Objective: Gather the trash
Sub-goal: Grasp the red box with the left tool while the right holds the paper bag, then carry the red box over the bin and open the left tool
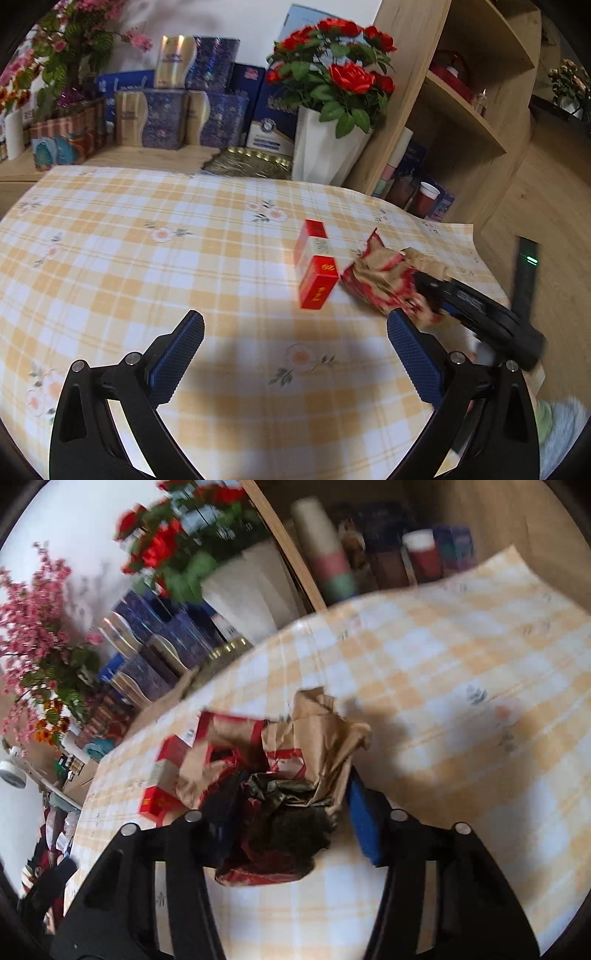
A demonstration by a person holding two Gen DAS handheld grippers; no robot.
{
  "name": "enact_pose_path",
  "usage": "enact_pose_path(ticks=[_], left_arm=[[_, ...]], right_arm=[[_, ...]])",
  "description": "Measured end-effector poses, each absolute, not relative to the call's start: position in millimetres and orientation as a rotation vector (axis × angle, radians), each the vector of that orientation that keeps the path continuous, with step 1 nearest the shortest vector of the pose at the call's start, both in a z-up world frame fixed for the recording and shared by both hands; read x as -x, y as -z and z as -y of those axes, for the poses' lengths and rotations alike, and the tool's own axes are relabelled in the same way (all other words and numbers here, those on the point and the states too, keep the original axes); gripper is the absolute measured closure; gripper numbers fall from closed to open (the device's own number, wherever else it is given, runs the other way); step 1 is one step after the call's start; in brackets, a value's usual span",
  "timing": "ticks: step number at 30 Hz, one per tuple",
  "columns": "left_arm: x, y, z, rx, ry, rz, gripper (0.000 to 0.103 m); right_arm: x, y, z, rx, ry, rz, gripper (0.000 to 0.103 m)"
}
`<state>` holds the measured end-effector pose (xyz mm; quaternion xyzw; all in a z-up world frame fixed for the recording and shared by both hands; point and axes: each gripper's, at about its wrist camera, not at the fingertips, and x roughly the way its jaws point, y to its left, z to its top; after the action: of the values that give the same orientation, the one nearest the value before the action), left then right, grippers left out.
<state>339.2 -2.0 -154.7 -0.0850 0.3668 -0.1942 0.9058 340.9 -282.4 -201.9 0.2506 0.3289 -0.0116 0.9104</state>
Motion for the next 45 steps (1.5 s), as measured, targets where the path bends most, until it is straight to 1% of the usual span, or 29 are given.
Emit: enact_pose_path(ticks=[8,12,15,17,18,23,27,32,40,45], left_arm=[[-387.5,173.6,57.4,0.071,0.383,-0.808,0.007],[-408.5,186.4,76.8,0.008,0.34,-0.816,0.023],[-425.6,201.3,83.8,-0.01,0.307,-0.853,0.03],[-431.0,205.4,84.7,-0.02,0.296,-0.861,0.05],[-432.1,205.7,84.4,-0.026,0.3,-0.861,0.082],[-414.7,194.5,76.8,-0.049,0.314,-0.838,0.081],[-385.8,177.8,72.8,-0.123,0.356,-0.814,0.081],[-350.5,154.7,59.2,-0.12,0.384,-0.811,0.081],[-280.1,116.5,32.4,-0.098,0.403,-0.784,0.081],[-226.3,104.8,20.0,-0.1,0.428,-0.769,0.081]], right_arm=[[-263.2,166.4,316.9,-0.432,0.078,-0.47,0.05],[-234.2,168.5,331.8,-0.473,0.093,-0.469,0.05],[-209.8,172.3,341.4,-0.518,0.104,-0.472,0.05],[-195.7,174.6,344.7,-0.53,0.117,-0.471,0.05],[-190.9,176.0,346.7,-0.535,0.122,-0.471,0.05],[-177.8,177.9,356.3,-0.511,0.138,-0.468,0.05],[-170.2,178.9,363.3,-0.517,0.146,-0.466,0.05],[-156.2,175.6,359.0,-0.496,0.137,-0.479,0.05],[-115.1,165.0,341.5,-0.424,0.108,-0.51,0.05],[-90.5,162.9,323.5,-0.378,0.083,-0.547,0.05]])
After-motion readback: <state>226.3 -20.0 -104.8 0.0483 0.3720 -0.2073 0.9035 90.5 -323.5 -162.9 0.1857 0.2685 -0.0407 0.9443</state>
